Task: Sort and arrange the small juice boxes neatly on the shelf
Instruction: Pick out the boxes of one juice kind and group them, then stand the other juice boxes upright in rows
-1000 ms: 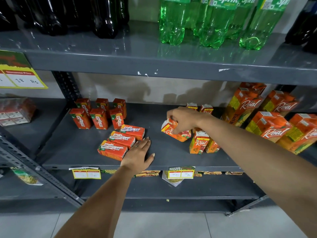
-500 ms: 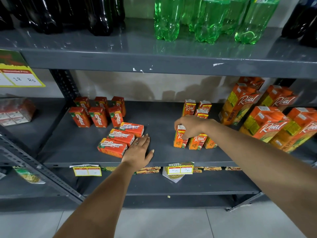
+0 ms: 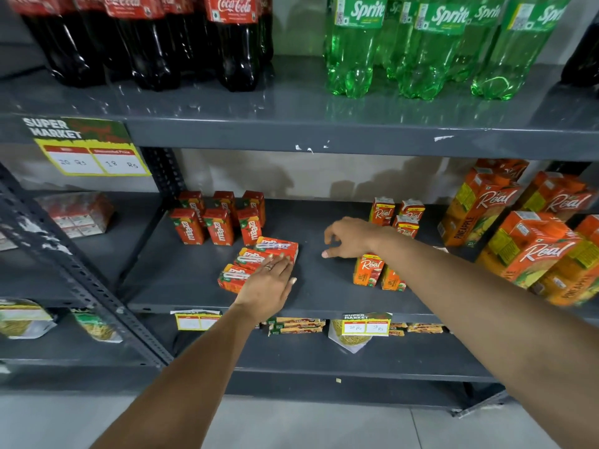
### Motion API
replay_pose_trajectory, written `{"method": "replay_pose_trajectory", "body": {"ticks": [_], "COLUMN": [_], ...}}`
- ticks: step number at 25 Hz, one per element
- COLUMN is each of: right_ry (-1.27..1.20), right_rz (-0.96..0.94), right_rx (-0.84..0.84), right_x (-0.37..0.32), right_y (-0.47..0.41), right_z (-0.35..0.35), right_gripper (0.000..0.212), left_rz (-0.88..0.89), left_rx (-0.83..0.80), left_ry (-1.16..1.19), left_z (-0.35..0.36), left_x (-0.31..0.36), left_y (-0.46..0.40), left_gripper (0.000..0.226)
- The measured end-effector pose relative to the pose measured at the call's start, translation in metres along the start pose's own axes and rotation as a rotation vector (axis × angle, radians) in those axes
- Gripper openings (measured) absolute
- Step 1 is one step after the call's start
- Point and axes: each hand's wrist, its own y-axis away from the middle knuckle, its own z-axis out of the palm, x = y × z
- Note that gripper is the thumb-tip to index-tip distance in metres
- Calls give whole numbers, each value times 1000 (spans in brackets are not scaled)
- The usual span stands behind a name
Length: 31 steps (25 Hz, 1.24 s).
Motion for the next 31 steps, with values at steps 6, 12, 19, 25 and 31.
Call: {"method": "replay_pose_trajectory", "body": {"ticks": [6, 12, 19, 25, 31], "right_ry": [-69, -223, -101, -320, -259], "right_rz": [-91, -8, 235, 176, 175], "right_rx": [49, 197, -165, -114, -183], "right_x": [-59, -79, -77, -88, -88], "right_y": [-52, -67, -55, -61, -74], "right_z": [26, 50, 53, 38, 36], "right_gripper": [56, 43, 97, 91, 103], "left_rz": [-314, -192, -135, -131, -144], "left_rx": [32, -93, 1, 34, 30], "left_ry": [396, 411, 394, 424, 454], "left_z": [25, 33, 36, 39, 41], "left_x": [-95, -136, -162, -165, -167], "left_y": [67, 88, 76, 76, 76], "left_gripper": [58, 69, 34, 33, 53]}}
